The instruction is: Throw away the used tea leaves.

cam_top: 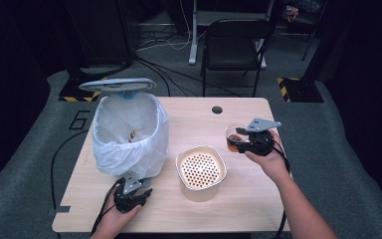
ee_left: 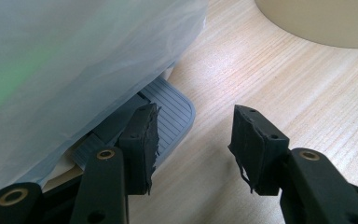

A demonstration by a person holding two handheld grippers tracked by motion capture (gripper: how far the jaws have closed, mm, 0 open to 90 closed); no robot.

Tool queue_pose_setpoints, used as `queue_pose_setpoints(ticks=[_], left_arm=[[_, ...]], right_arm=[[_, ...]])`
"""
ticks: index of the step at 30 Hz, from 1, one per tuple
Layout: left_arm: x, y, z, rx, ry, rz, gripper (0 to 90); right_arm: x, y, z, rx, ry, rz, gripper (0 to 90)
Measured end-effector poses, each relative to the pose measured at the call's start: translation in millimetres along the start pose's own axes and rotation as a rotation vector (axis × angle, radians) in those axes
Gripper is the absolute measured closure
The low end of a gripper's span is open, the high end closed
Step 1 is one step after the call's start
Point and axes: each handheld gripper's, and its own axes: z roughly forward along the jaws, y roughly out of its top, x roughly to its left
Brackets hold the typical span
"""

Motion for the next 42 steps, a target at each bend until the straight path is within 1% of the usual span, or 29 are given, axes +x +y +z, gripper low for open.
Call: queue_pose_setpoints(ticks=[2, 5, 6, 7, 10, 13, 15, 18, 22, 23, 24, 28, 29, 31, 33, 35, 39, 42], left_arm=[[0.0, -0.1, 0.1, -0.001, 0.000, 0.000, 51.1], [-0.5, -0.4, 0.5, -0.008, 0.006, -0.002, 51.0], [-0.1, -0.1, -0.2, 0.001, -0.002, 0.001, 51.0], [-0.6, -0.4, 0.5, -0.008, 0.006, -0.002, 51.0], [0.1, -0.1, 0.0, -0.002, -0.001, 0.000, 51.0], [0.0, 0.0, 0.0, 0.000, 0.000, 0.001, 51.0], [0.1, 0.1, 0.0, 0.000, -0.001, 0.000, 51.0], [0.1, 0.2, 0.0, 0.001, -0.001, 0.001, 51.0], [0.1, 0.2, 0.0, 0.001, -0.001, 0.001, 51.0], [-0.1, 0.0, 0.5, -0.006, 0.002, -0.001, 51.0], [0.1, 0.2, 0.3, -0.003, 0.001, 0.000, 51.0], [0.2, 0.2, 0.0, 0.001, -0.002, 0.001, 51.0], [0.1, -0.1, 0.5, -0.007, 0.001, -0.001, 51.1], [0.2, 0.1, 0.2, -0.003, -0.001, 0.000, 51.0], [0.0, -0.3, 1.1, -0.014, 0.002, -0.004, 51.0], [-0.1, -0.3, 1.1, -0.014, 0.002, -0.005, 51.0], [-0.2, -0.2, 1.0, -0.012, 0.004, -0.006, 51.0], [0.2, 0.2, 0.0, 0.002, -0.002, 0.001, 51.0]], right_arm=[[0.0, 4.2, 2.8, -0.012, 0.006, -0.032, 47.1], [0.4, 9.4, 7.1, -0.018, 0.004, -0.062, 47.0], [0.2, 10.9, 8.4, -0.022, 0.006, -0.071, 47.1], [-0.1, 11.9, 9.5, -0.027, 0.011, -0.076, 47.1], [-0.8, 16.1, 13.0, -0.019, 0.022, -0.098, 47.0], [-0.6, 20.4, 15.0, -0.024, 0.035, -0.133, 47.1], [-0.1, 22.9, 15.7, -0.037, 0.045, -0.146, 47.1], [1.1, 27.3, 16.4, -0.033, 0.048, -0.155, 47.1], [1.6, 32.8, 17.6, -0.037, 0.047, -0.191, 47.1], [1.7, 33.8, 17.6, -0.039, 0.052, -0.199, 47.2], [2.1, 35.0, 18.0, -0.040, 0.054, -0.198, 47.2], [4.1, 39.4, 18.1, -0.033, 0.064, -0.225, 47.2], [4.9, 40.5, 18.2, -0.034, 0.064, -0.232, 47.2], [6.3, 42.9, 17.8, -0.033, 0.064, -0.244, 47.3], [7.7, 45.4, 17.1, -0.038, 0.065, -0.257, 47.3], [9.5, 47.2, 16.3, -0.046, 0.069, -0.265, 47.3], [13.5, 49.6, 15.2, -0.045, 0.069, -0.294, 47.3], [16.3, 51.2, 13.9, -0.046, 0.061, -0.321, 47.3]])
